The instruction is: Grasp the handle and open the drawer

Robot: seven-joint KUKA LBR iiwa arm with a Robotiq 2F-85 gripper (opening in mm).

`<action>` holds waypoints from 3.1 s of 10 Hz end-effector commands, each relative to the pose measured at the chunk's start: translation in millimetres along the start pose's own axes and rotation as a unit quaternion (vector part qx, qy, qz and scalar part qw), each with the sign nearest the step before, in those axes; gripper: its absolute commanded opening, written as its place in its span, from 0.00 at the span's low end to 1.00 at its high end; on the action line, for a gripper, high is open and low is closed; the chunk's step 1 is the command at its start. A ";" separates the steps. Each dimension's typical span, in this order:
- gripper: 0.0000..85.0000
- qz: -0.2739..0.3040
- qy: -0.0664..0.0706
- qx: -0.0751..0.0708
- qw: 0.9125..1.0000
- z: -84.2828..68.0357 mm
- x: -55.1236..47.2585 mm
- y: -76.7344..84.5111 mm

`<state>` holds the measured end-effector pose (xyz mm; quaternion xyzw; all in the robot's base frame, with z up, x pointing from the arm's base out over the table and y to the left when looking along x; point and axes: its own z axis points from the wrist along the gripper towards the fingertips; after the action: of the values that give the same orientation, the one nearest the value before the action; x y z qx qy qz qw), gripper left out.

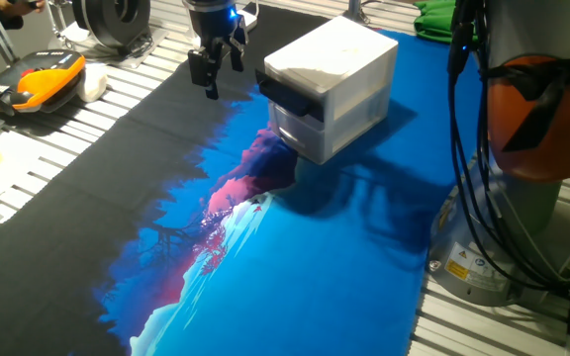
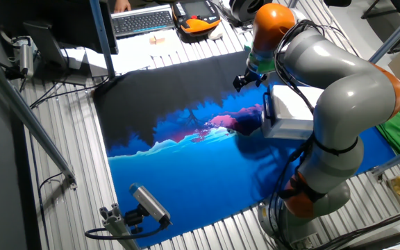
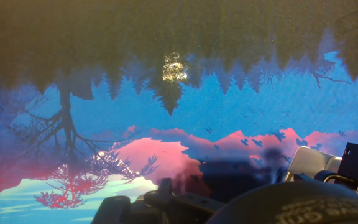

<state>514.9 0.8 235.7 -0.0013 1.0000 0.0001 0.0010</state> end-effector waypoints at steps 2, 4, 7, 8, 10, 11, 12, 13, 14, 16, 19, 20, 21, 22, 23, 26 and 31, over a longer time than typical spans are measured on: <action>0.00 0.026 0.012 0.014 0.999 -1.6 0.2 0.0; 0.00 0.026 0.013 0.014 0.999 -3.0 -0.1 -0.2; 0.00 0.027 0.013 0.014 0.999 -4.1 -1.0 -0.7; 0.00 0.027 0.013 0.014 0.999 -4.7 -1.5 -1.1; 0.00 0.028 0.013 0.014 0.999 -6.5 -3.1 -2.0; 0.00 0.028 0.014 0.014 0.999 -7.3 -3.7 -2.4; 0.00 0.028 0.014 0.014 0.999 -7.4 -4.0 -2.2; 0.00 0.029 0.013 0.014 0.999 -7.4 -4.2 -2.1; 0.00 0.036 0.021 0.012 0.999 -8.0 -5.1 -1.5; 0.00 0.043 0.032 0.012 0.998 -10.4 -7.7 0.7; 0.00 0.069 0.024 0.002 0.997 -11.4 -9.0 2.3; 0.00 0.066 0.029 -0.010 0.997 -12.8 -10.0 1.7; 0.00 0.048 0.027 -0.013 0.998 -13.6 -9.5 0.0; 0.00 0.033 0.008 0.001 0.999 -12.0 -7.8 -1.2; 0.00 0.045 0.004 0.013 0.999 -10.5 -8.7 -2.8; 0.00 0.039 -0.002 0.024 0.999 -11.3 -5.7 -5.8; 0.00 0.035 0.001 0.027 0.999 -2.1 2.1 -11.2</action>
<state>512.5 -10.6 237.5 0.0341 0.9991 -0.0267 0.0003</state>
